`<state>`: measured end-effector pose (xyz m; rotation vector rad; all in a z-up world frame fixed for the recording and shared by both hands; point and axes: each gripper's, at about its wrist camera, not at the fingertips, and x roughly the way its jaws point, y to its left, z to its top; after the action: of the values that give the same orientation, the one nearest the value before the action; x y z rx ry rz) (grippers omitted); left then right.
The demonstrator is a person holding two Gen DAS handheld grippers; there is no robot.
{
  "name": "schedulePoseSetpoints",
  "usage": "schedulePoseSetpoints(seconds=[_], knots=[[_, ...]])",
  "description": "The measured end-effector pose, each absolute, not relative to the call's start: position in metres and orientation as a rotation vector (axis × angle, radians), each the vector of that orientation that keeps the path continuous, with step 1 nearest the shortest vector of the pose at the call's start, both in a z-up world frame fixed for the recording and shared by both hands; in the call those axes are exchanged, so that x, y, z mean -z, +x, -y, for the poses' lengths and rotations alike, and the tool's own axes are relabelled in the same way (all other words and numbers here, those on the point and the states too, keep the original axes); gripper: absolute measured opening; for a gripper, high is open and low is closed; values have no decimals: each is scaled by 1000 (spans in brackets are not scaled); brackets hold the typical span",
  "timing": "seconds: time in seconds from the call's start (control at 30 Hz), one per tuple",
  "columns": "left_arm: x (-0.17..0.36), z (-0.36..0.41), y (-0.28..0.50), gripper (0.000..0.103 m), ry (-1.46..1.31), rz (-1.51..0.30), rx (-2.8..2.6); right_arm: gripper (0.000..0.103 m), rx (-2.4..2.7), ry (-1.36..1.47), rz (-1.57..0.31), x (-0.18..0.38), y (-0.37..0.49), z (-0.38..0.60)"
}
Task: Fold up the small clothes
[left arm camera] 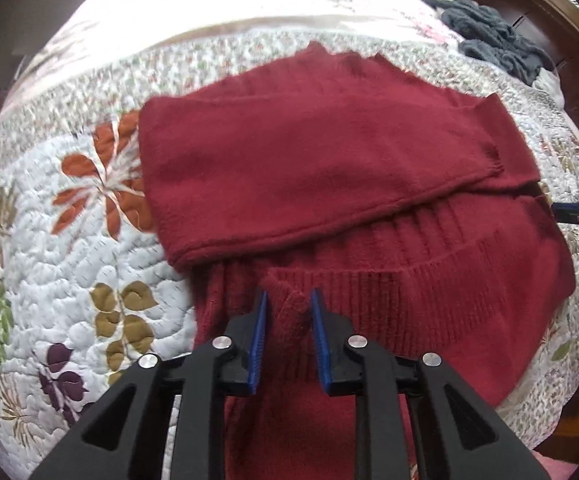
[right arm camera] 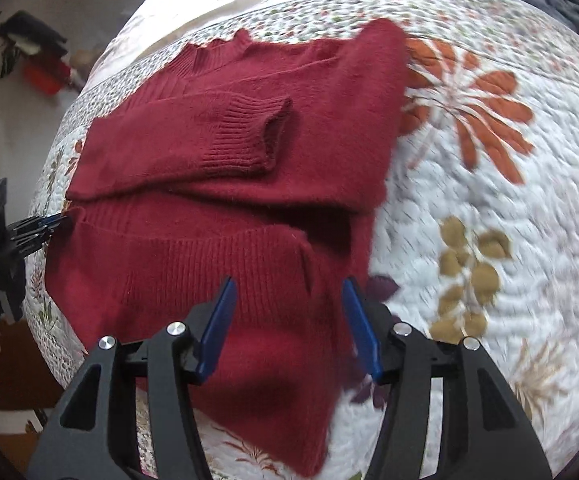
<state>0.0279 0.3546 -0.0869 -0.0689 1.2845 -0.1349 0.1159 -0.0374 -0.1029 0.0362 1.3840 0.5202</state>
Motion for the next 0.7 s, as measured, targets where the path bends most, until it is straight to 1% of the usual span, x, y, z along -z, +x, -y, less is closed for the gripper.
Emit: schedulePoseSetpoints(seconds=[0.03,0.1,0.13,0.17,0.2,0.27,0.3,0.33,0.37,0.43,0.6,0.7], knots=[[91,-358,30,23,-82,-1293,126,55,-524,29,-1397,108,120,35],[96,-362,32,30,-109,-1299,121,55,-534,11,-1409,117,125,31],[99,-364,33,32,-133,-1303,121,55,-535,4,-1414,120,126,31],[100,-365,33,32,-146,-1304,122,54,-536,0,-1420,124,127,30],[101,-365,33,32,-151,-1305,122,52,-542,2,-1427,127,129,30],[101,-363,33,31,-134,-1300,116,34,-552,-17,-1443,133,129,26],[99,-362,32,24,-125,-1294,112,18,-560,-54,-1447,134,128,22],[97,-361,29,18,-117,-1284,113,10,-567,-69,-1445,134,127,21],[94,-360,27,14,-108,-1275,109,6,-580,-79,-1437,132,124,19],[87,-359,22,9,-105,-1248,112,5,-597,-94,-1413,125,117,18],[62,-361,5,7,-147,-1173,102,5,-613,-7,-1388,101,102,30],[41,-362,-3,7,-175,-1127,93,5,-612,74,-1347,76,94,43]])
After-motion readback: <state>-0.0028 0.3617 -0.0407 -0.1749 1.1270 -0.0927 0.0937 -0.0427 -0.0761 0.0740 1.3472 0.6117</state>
